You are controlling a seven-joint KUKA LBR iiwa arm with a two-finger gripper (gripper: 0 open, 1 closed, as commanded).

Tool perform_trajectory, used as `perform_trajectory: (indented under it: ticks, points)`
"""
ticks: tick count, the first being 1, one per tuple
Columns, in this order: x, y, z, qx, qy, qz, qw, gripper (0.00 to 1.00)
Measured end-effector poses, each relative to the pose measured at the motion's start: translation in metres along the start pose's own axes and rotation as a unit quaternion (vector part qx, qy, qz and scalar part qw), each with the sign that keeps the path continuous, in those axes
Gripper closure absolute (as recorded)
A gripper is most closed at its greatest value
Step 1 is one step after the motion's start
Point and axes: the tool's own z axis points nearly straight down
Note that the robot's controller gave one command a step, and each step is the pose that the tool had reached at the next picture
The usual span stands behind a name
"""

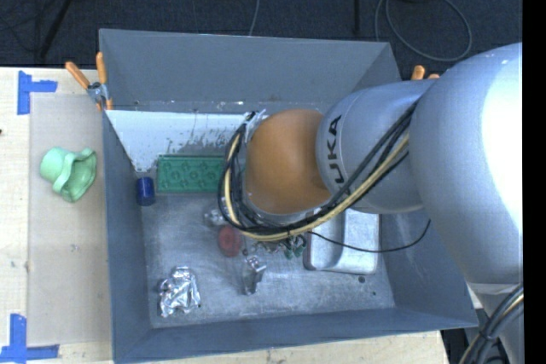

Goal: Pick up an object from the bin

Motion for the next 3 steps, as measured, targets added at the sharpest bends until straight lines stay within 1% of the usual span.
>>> perform_trajectory:
  ticks: [1,2,3]
  points:
    - [-0.009,-0.040,0.000,0.000,-0.0009,-0.017,0.9999,0.00]
    - [-0.072,0.006,-0.011,-0.001,0.0008,-0.123,0.9925,0.00]
    - [-0.071,0.004,-0.010,-0.001,0.0030,-0.120,0.9928,1.00]
